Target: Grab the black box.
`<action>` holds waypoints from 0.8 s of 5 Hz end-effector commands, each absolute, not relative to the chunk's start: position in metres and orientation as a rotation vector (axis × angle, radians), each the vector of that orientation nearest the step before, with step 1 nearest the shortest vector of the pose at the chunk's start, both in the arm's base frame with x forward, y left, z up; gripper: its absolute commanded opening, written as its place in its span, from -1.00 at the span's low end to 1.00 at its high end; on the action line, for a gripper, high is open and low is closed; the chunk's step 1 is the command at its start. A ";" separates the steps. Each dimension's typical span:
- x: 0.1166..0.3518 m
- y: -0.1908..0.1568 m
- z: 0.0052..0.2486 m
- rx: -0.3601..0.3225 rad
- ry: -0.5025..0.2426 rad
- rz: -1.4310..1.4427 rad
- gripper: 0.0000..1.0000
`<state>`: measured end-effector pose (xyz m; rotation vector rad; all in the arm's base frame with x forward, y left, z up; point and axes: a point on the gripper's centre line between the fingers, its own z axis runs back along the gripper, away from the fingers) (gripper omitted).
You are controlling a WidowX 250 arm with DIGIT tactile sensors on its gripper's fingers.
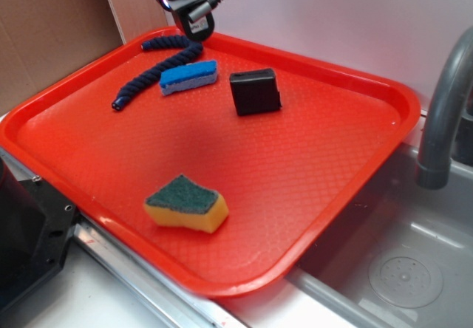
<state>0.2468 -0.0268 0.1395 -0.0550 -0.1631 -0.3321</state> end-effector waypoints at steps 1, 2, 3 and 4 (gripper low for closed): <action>0.252 -0.032 0.149 -0.052 -0.194 -0.335 1.00; 0.282 -0.052 0.115 -0.020 -0.147 -0.444 1.00; 0.295 -0.064 0.085 0.003 -0.214 -0.526 1.00; 0.300 -0.068 0.066 -0.011 -0.193 -0.552 1.00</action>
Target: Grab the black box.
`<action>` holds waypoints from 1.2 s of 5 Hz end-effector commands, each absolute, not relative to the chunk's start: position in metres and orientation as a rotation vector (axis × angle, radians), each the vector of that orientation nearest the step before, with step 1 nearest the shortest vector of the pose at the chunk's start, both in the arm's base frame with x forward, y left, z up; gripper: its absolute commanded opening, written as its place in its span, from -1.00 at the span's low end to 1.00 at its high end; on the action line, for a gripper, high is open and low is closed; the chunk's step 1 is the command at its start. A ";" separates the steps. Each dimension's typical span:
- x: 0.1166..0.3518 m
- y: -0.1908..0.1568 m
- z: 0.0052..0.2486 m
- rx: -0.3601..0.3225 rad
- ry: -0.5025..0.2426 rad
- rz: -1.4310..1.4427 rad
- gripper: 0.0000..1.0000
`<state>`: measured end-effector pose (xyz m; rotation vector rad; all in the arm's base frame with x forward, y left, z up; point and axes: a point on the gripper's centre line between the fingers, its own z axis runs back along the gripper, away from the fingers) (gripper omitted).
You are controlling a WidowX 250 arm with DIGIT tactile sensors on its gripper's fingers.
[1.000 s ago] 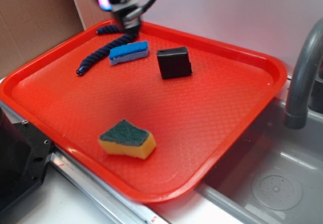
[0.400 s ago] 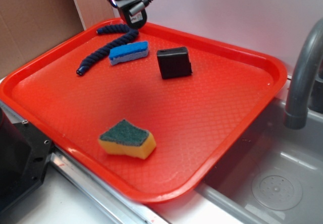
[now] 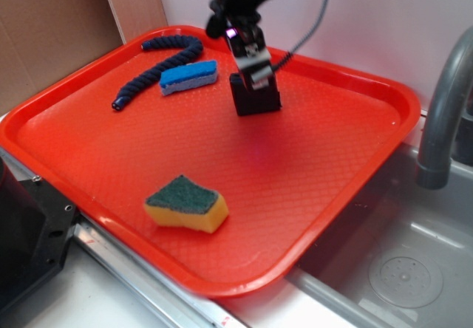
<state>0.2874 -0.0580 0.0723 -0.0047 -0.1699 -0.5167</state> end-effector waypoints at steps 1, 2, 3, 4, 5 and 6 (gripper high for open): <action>0.305 -0.065 0.047 0.001 -0.131 -0.552 1.00; 0.311 -0.048 0.035 0.000 -0.091 -0.499 1.00; 0.313 -0.039 0.031 -0.014 -0.077 -0.470 1.00; 0.312 -0.038 0.026 -0.045 -0.043 -0.433 1.00; 0.301 -0.039 0.047 -0.097 -0.051 -0.387 -1.00; 0.258 -0.042 0.097 -0.118 -0.100 -0.244 -1.00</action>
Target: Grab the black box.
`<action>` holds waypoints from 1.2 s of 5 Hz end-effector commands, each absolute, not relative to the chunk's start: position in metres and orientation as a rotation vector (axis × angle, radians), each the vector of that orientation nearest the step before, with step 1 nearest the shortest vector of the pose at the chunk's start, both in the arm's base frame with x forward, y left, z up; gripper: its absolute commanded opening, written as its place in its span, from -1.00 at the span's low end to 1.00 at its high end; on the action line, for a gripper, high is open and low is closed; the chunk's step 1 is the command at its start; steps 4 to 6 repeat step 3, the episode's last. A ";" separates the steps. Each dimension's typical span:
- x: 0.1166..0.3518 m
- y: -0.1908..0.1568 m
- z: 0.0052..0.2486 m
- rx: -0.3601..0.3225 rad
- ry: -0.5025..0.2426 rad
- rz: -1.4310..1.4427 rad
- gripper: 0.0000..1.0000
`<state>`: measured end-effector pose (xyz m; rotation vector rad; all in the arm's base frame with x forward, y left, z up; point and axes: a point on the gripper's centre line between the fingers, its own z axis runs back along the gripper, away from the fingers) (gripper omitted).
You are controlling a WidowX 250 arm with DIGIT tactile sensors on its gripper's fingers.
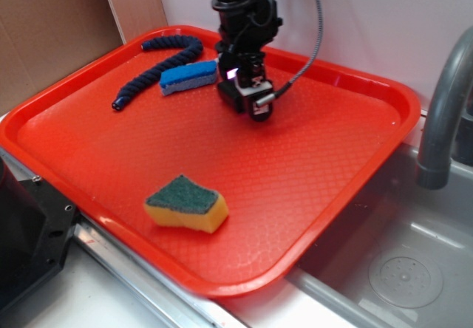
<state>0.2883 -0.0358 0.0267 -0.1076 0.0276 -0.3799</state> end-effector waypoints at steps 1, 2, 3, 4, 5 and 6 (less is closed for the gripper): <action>0.221 -0.027 0.146 -0.265 -0.172 -0.195 -1.00; 0.207 -0.017 0.194 -0.256 -0.219 -0.216 -1.00; 0.214 -0.016 0.245 -0.188 -0.201 -0.184 -1.00; 0.214 -0.016 0.245 -0.188 -0.201 -0.184 -1.00; 0.214 -0.016 0.245 -0.188 -0.201 -0.184 -1.00; 0.214 -0.016 0.245 -0.188 -0.201 -0.184 -1.00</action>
